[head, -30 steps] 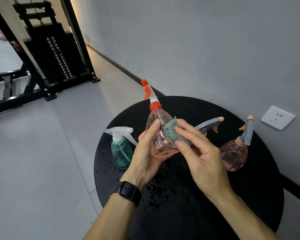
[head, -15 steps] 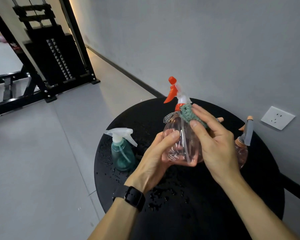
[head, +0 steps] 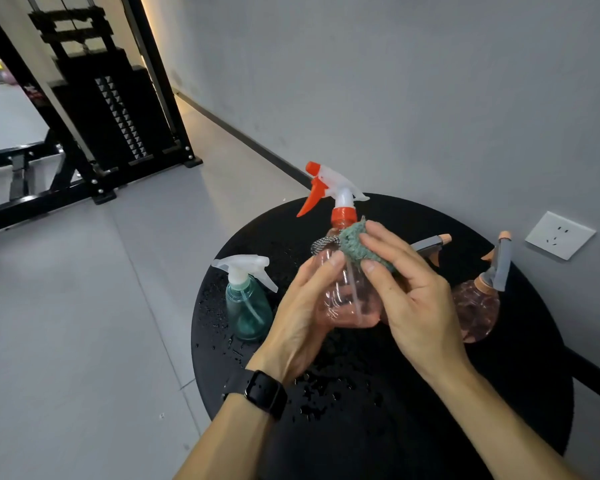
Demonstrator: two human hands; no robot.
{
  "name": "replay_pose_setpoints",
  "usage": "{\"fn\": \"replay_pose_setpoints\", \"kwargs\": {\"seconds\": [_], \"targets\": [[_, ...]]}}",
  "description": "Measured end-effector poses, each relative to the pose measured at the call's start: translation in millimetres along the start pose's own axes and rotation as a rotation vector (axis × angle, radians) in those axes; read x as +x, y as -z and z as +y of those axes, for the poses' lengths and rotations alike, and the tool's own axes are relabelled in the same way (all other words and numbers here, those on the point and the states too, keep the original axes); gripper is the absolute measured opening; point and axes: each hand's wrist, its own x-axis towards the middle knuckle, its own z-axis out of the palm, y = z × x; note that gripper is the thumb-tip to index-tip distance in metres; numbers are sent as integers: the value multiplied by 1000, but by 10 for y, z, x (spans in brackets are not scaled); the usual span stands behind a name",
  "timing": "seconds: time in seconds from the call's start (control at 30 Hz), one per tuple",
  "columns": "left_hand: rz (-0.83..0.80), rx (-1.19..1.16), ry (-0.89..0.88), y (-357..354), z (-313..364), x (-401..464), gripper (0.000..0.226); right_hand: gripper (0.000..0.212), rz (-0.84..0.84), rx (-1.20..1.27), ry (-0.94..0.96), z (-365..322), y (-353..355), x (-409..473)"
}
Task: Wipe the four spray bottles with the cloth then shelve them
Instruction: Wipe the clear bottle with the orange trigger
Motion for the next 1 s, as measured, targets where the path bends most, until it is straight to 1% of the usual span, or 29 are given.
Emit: {"fn": "replay_pose_setpoints", "kwargs": {"seconds": [0.1,0.27,0.33,0.43,0.53,0.67,0.73,0.83,0.9,1.0], "targets": [[50,-52,-63,20,43,14,44,34,-46,-16,35,20,-44,-132],[61,-227,-61,68,101,42,61,35,-77,4,124,19,-133,-325],[44,-236,-58,74,104,54,67,35,-77,7,140,12,-142,-344],[31,-187,-27,82,99,56,75,35,-63,0,158,0,-135,-323],[8,-172,14,56,116,42,74,36,-36,-18,182,-9,-121,-273],[-28,-223,55,5,101,17,64,36,3,28,146,-16,-94,-179],[-30,-205,71,-9,69,19,64,35,30,32,135,-28,-69,-109],[-18,-79,90,-41,35,17,67,35,58,70,97,-85,-26,20],[5,7,103,-55,21,10,69,35,60,118,59,-121,2,94],[-2,57,83,-80,17,-7,65,35,46,115,33,-132,3,140]]}}
